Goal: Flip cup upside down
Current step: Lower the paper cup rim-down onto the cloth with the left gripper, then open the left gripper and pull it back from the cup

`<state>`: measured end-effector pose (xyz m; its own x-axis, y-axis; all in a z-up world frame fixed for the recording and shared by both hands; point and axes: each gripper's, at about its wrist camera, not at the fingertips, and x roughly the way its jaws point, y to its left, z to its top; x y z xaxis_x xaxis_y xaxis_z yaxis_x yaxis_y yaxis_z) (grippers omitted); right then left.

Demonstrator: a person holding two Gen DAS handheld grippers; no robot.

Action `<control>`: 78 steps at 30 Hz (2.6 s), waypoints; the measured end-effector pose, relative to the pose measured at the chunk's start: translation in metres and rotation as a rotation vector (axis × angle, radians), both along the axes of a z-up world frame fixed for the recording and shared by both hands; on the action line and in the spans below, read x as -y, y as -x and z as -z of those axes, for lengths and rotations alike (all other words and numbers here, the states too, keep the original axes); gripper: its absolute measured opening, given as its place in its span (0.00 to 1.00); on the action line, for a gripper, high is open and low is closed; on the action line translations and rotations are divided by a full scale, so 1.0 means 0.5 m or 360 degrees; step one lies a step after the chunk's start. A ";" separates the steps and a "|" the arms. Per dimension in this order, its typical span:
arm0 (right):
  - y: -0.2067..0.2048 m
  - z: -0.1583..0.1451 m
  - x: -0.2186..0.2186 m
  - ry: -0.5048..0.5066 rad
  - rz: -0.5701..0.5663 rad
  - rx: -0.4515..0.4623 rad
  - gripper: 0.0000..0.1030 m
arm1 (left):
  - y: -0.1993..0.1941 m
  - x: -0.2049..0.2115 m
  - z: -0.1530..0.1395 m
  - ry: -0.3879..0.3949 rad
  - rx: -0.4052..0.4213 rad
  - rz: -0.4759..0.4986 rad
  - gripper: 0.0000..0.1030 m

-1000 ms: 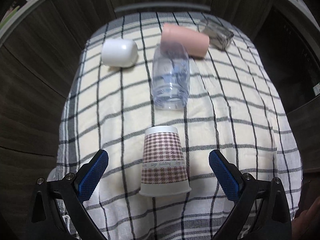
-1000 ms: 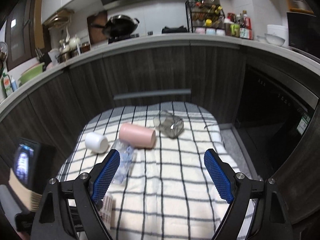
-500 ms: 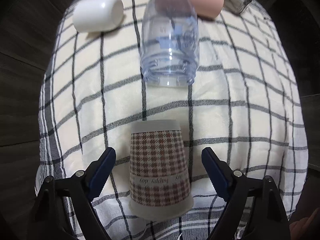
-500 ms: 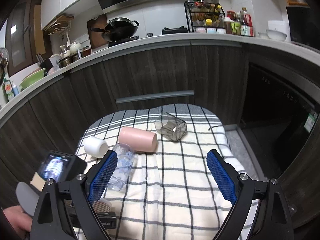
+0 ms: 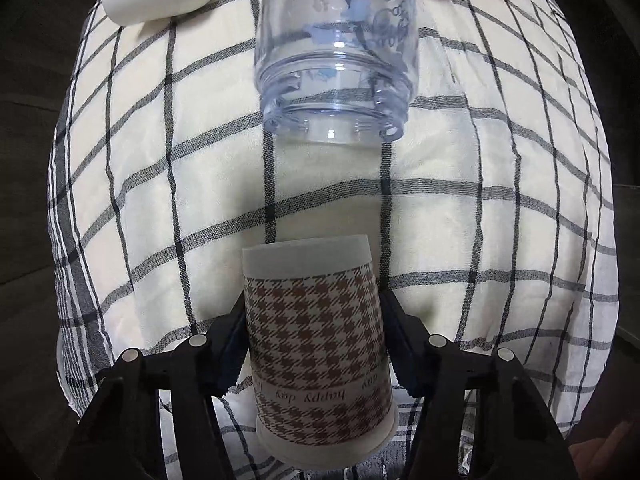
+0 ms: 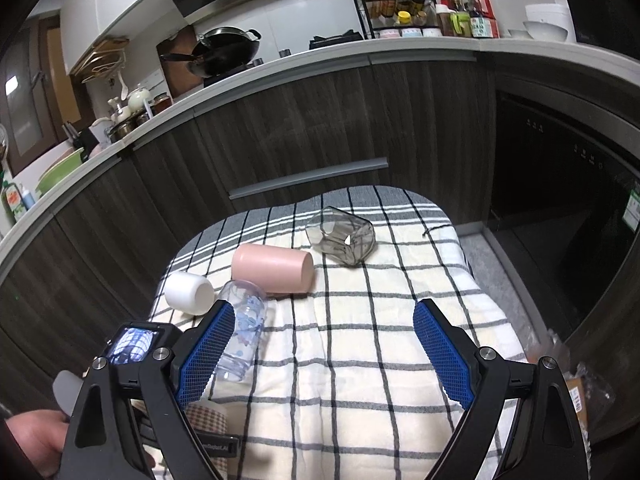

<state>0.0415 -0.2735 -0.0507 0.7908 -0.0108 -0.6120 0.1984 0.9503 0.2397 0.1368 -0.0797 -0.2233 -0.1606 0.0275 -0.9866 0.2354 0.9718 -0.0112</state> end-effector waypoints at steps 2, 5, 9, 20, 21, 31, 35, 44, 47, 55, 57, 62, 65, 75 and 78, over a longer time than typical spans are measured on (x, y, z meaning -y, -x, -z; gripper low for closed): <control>-0.002 0.004 0.005 -0.0022 0.0008 -0.0012 0.88 | 0.002 0.002 -0.005 0.0006 0.0010 -0.0006 0.57; -0.003 0.003 0.008 -0.0029 0.0009 -0.0014 0.88 | 0.002 0.013 -0.053 0.0015 0.0084 0.0008 0.57; 0.003 -0.002 0.005 -0.0019 0.0014 0.0009 0.88 | 0.016 0.032 -0.131 0.0038 0.0423 0.0088 0.57; 0.037 -0.023 -0.028 0.0121 -0.0001 0.0030 0.88 | 0.072 0.001 -0.183 0.0418 0.1433 0.0174 0.58; 0.040 -0.023 -0.032 0.0139 -0.0004 0.0022 0.88 | 0.073 0.001 -0.174 0.0431 0.1446 0.0160 0.58; 0.069 -0.031 -0.050 0.0259 -0.0023 -0.0017 0.88 | 0.121 0.000 -0.111 0.0439 0.1388 0.0161 0.60; 0.074 -0.032 -0.052 0.0253 -0.0029 -0.0034 0.88 | 0.133 -0.008 -0.107 0.0439 0.1359 0.0148 0.62; 0.081 -0.034 -0.062 0.0244 -0.0044 -0.0057 0.88 | 0.146 -0.024 -0.121 0.0448 0.1354 0.0114 0.68; 0.084 -0.038 -0.063 0.0243 -0.0040 -0.0051 0.88 | 0.156 -0.026 -0.142 0.0452 0.1391 0.0119 0.75; 0.097 -0.061 -0.064 0.0227 -0.0039 -0.0023 0.88 | 0.181 -0.060 -0.212 0.0367 0.1443 0.0034 0.77; 0.099 -0.066 -0.066 0.0219 -0.0044 -0.0018 0.88 | 0.189 -0.075 -0.231 0.0372 0.1444 -0.0015 0.78; 0.102 -0.075 -0.079 0.0217 -0.0067 -0.0010 0.88 | 0.221 -0.106 -0.279 0.0326 0.1546 -0.0103 0.83; 0.104 -0.076 -0.089 0.0218 -0.0085 -0.0012 0.88 | 0.235 -0.112 -0.299 0.0306 0.1579 -0.0102 0.83; 0.123 -0.100 -0.118 0.0240 -0.0123 0.0029 0.88 | 0.256 -0.150 -0.341 0.0290 0.1560 -0.0223 0.85; 0.133 -0.117 -0.131 0.0265 -0.0136 0.0068 0.88 | 0.264 -0.162 -0.356 0.0294 0.1574 -0.0258 0.86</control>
<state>-0.0250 -0.2080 0.0077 0.8184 -0.0410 -0.5733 0.1084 0.9905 0.0840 0.0049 0.0011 -0.0452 0.7406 -0.0884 -0.6661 0.0862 0.9956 -0.0363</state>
